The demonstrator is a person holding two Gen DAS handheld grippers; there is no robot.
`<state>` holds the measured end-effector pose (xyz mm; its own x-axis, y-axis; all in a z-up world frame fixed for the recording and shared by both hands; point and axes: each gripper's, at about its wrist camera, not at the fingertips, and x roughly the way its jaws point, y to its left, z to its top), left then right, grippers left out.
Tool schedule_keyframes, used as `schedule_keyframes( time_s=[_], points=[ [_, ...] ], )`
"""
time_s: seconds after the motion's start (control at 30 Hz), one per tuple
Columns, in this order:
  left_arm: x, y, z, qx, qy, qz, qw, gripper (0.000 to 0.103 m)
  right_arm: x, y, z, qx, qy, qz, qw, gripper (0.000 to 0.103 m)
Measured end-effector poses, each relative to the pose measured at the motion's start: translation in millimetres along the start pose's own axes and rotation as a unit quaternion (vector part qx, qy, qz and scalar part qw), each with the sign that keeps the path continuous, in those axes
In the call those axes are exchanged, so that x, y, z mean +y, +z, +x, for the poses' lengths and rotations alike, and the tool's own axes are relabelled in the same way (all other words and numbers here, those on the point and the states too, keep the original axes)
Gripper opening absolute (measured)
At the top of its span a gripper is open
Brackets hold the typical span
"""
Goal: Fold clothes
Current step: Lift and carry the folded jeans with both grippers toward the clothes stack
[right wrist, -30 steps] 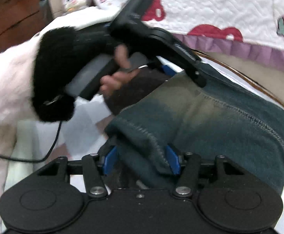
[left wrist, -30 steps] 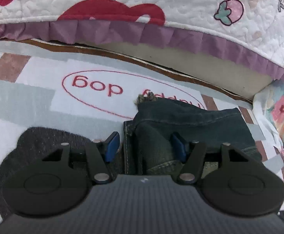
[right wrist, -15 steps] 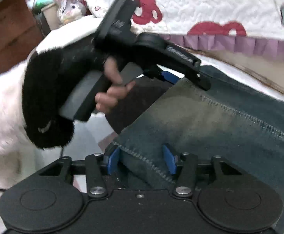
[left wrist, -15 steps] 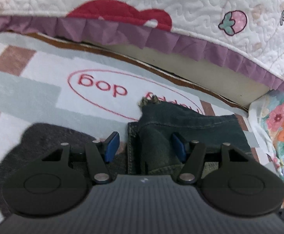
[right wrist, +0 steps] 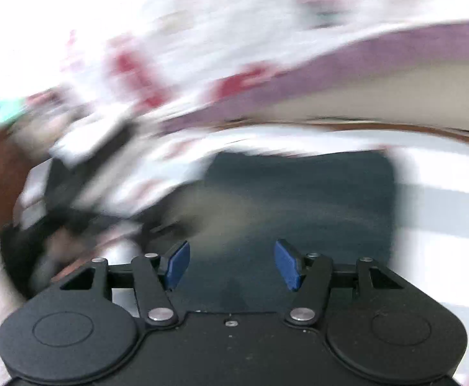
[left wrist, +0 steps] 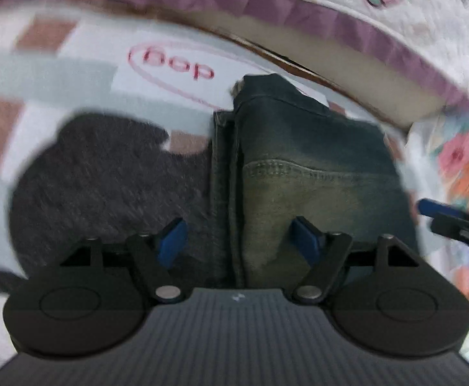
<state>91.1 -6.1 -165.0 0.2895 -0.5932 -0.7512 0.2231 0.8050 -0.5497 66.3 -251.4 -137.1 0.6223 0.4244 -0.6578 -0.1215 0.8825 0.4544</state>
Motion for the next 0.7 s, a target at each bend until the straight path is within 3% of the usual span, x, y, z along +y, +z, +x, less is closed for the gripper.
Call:
schedule_keyframes(
  time_s=[0.07,0.2,0.33,0.47,0.5,0.53,0.57,0.67,0.7],
  points=[
    [12,-6,-2,0.007,-0.038,-0.035,0.9986,0.070,-29,7,-7,-0.010,-0.041,0.047,0.998,0.065],
    [34,-25,-1,0.021,-0.092,-0.130,0.9870,0.071,-73,-11,-16,0.012,-0.022,0.147,0.989,0.065],
    [15,-26,-5,0.002,-0.038,-0.066,0.9971,0.072,-91,-38,-12,0.037,0.001,0.201,0.979,0.066],
    [13,-24,2,-0.011,-0.057,-0.044,0.9974,0.074,-103,-52,-5,0.044,0.039,0.240,0.969,0.069],
    [14,-23,6,-0.008,-0.078,-0.050,0.9956,0.071,-105,-56,-3,0.046,0.049,0.249,0.966,0.070],
    [16,-24,11,-0.003,-0.101,-0.056,0.9933,0.058,-108,-57,0,0.047,0.057,0.255,0.964,0.071],
    [15,-24,15,-0.004,-0.109,-0.050,0.9928,0.056,-110,-56,5,0.047,0.065,0.258,0.963,0.072],
    [-2,-26,13,-0.024,-0.081,0.015,0.9963,0.044,-114,-48,19,0.036,0.086,0.264,0.960,0.074],
    [-12,-28,9,-0.039,-0.063,0.049,0.9960,0.039,-111,-43,23,0.033,0.083,0.255,0.963,0.069]
  ],
)
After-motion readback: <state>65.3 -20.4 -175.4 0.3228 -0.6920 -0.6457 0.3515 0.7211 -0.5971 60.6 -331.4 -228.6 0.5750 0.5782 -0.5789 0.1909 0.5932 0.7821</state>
